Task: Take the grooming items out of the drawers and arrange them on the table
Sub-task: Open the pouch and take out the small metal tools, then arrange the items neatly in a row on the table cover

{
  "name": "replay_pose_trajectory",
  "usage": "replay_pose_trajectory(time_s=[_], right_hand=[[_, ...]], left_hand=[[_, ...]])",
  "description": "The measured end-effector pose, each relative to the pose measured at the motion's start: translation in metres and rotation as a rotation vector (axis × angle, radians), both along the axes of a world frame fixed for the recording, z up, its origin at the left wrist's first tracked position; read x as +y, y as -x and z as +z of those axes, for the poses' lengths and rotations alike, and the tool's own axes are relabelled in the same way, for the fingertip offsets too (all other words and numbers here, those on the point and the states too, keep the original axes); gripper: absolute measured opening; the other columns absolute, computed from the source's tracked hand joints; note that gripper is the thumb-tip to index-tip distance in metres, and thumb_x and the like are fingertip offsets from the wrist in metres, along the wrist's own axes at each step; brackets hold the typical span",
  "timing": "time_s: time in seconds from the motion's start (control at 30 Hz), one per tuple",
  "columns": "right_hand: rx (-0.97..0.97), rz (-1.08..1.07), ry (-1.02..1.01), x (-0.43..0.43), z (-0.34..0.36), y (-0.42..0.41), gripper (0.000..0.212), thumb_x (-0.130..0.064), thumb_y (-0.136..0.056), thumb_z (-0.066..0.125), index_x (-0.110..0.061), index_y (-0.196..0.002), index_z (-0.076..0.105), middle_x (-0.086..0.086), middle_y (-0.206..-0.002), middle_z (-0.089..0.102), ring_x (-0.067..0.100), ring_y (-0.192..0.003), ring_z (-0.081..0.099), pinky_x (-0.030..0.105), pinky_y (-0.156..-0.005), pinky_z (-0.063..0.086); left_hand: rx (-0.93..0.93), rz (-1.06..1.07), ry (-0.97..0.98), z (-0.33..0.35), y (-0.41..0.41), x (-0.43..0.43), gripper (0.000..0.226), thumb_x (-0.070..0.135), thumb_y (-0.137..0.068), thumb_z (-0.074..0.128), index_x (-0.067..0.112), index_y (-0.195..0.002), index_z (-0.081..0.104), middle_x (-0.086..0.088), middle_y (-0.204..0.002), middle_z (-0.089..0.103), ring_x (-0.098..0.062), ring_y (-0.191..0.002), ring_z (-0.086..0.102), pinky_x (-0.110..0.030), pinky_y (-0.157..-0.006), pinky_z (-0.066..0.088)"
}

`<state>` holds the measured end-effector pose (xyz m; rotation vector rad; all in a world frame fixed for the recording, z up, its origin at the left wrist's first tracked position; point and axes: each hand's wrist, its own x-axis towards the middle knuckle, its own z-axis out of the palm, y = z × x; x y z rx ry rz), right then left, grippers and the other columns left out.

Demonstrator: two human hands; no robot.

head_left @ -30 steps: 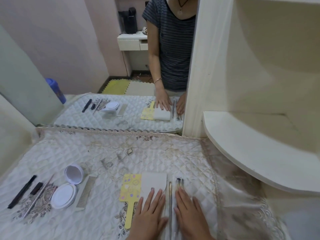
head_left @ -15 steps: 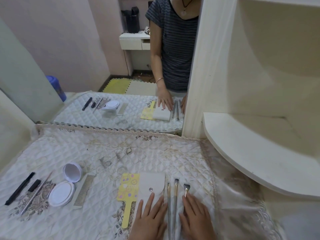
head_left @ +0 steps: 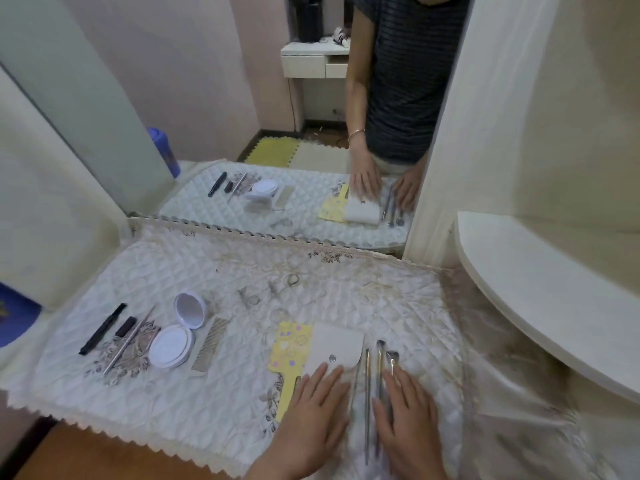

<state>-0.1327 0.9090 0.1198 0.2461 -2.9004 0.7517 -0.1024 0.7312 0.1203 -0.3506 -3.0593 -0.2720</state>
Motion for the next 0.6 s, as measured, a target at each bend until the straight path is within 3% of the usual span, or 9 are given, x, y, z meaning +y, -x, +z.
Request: replay_pose_trajectory(time_s=[0.07,0.17,0.2,0.27,0.3,0.4,0.5,0.6], right_hand=[[0.053,0.008,0.040,-0.010,0.006,0.003,0.048,-0.051,-0.093,0.016,-0.023,-0.113,0.050,0.007,-0.112,0.069,0.017,-0.108,0.044,0.031,-0.092,0.028],[0.118,0.080,0.129,-0.037,0.013,0.011,0.036,-0.037,-0.084,0.039,-0.023,-0.115,0.050,0.002,-0.114,0.064,0.017,-0.110,0.048,0.018,-0.104,0.020],[0.143,0.116,0.145,-0.049,0.017,0.013,0.034,-0.035,-0.085,0.039,-0.022,-0.114,0.050,0.003,-0.111,0.065,0.015,-0.109,0.048,0.018,-0.103,0.023],[0.195,0.176,0.133,-0.079,0.026,0.018,0.032,-0.037,-0.092,0.031,-0.022,-0.111,0.052,0.003,-0.104,0.068,0.012,-0.105,0.047,0.022,-0.095,0.031],[0.208,0.205,0.135,-0.095,0.028,0.019,0.030,-0.036,-0.092,0.032,-0.023,-0.110,0.052,0.002,-0.101,0.068,0.011,-0.102,0.047,0.023,-0.092,0.034],[0.155,0.283,0.087,-0.152,0.020,0.013,0.032,-0.034,-0.076,0.046,-0.025,-0.107,0.051,-0.001,-0.098,0.070,0.007,-0.098,0.048,0.020,-0.087,0.038],[-0.061,0.376,-0.044,-0.217,0.015,0.001,0.049,-0.048,-0.067,0.043,-0.028,-0.111,0.049,-0.010,-0.107,0.068,0.004,-0.100,0.061,0.018,-0.082,0.049],[-0.113,0.391,-0.184,-0.274,0.011,0.006,0.065,-0.056,-0.057,0.039,-0.024,-0.112,0.052,-0.010,-0.110,0.069,0.005,-0.098,0.067,0.019,-0.075,0.055]], left_hand=[[0.076,0.027,-0.136,0.005,0.000,-0.021,0.044,0.047,-0.095,0.022,0.025,-0.121,0.048,0.006,-0.137,0.041,-0.011,-0.142,0.015,-0.024,-0.109,0.012],[0.176,0.190,-0.240,0.014,-0.003,-0.072,0.041,0.043,-0.093,0.028,0.019,-0.117,0.051,-0.002,-0.129,0.051,-0.023,-0.122,0.040,-0.020,-0.110,0.016],[0.171,0.256,-0.253,0.016,-0.005,-0.092,0.044,0.043,-0.093,0.028,0.016,-0.116,0.053,-0.006,-0.127,0.056,-0.026,-0.120,0.041,-0.023,-0.110,0.020],[0.107,0.401,-0.267,0.017,-0.008,-0.132,0.051,0.043,-0.086,0.034,0.010,-0.117,0.056,-0.017,-0.125,0.058,-0.032,-0.121,0.044,-0.041,-0.105,0.038],[0.051,0.474,-0.280,0.018,-0.008,-0.151,0.059,0.044,-0.080,0.036,0.007,-0.120,0.057,-0.020,-0.129,0.055,-0.037,-0.124,0.044,-0.050,-0.101,0.040],[-0.115,0.578,-0.313,0.018,-0.006,-0.210,0.083,0.056,-0.069,0.034,0.003,-0.131,0.047,-0.022,-0.145,0.036,-0.040,-0.136,0.030,-0.052,-0.107,0.029],[-0.175,0.517,-0.327,0.013,-0.003,-0.256,0.093,0.062,-0.065,0.041,0.006,-0.139,0.035,-0.018,-0.153,0.018,-0.037,-0.142,0.016,-0.051,-0.111,0.024],[-0.253,0.377,-0.344,0.010,0.006,-0.286,0.100,0.066,-0.062,0.038,0.013,-0.145,0.019,-0.009,-0.156,0.002,-0.031,-0.145,0.005,-0.047,-0.114,0.019]])
